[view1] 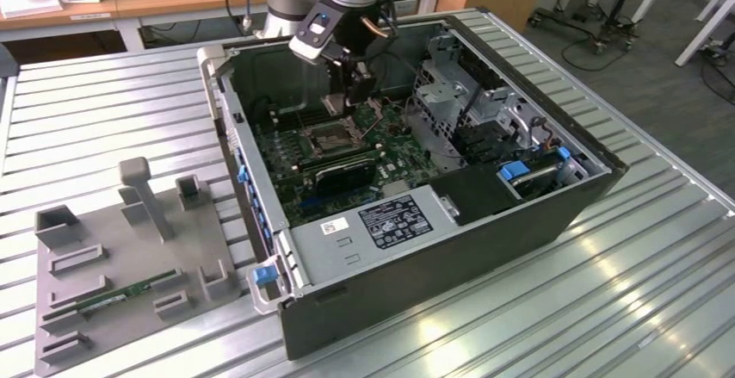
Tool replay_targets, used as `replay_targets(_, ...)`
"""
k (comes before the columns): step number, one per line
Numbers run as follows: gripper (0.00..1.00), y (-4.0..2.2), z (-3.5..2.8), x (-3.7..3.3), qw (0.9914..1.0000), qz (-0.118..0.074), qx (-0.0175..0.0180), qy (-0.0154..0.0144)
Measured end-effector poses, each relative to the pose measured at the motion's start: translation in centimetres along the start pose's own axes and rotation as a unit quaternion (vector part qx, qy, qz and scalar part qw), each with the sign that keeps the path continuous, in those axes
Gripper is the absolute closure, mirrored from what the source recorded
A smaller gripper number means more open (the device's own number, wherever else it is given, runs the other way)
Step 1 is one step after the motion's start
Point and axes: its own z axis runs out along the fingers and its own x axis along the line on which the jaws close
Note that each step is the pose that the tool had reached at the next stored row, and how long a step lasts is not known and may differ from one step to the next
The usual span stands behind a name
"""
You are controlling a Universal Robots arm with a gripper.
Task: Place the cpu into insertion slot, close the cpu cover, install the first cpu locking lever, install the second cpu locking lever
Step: 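Place the cpu into insertion slot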
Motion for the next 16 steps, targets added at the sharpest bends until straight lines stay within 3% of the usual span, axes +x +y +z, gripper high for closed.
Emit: replay_targets(16, 0.46, -0.26, 2.9, -0.08, 1.0, 0.0, -0.0014, 0.0014)
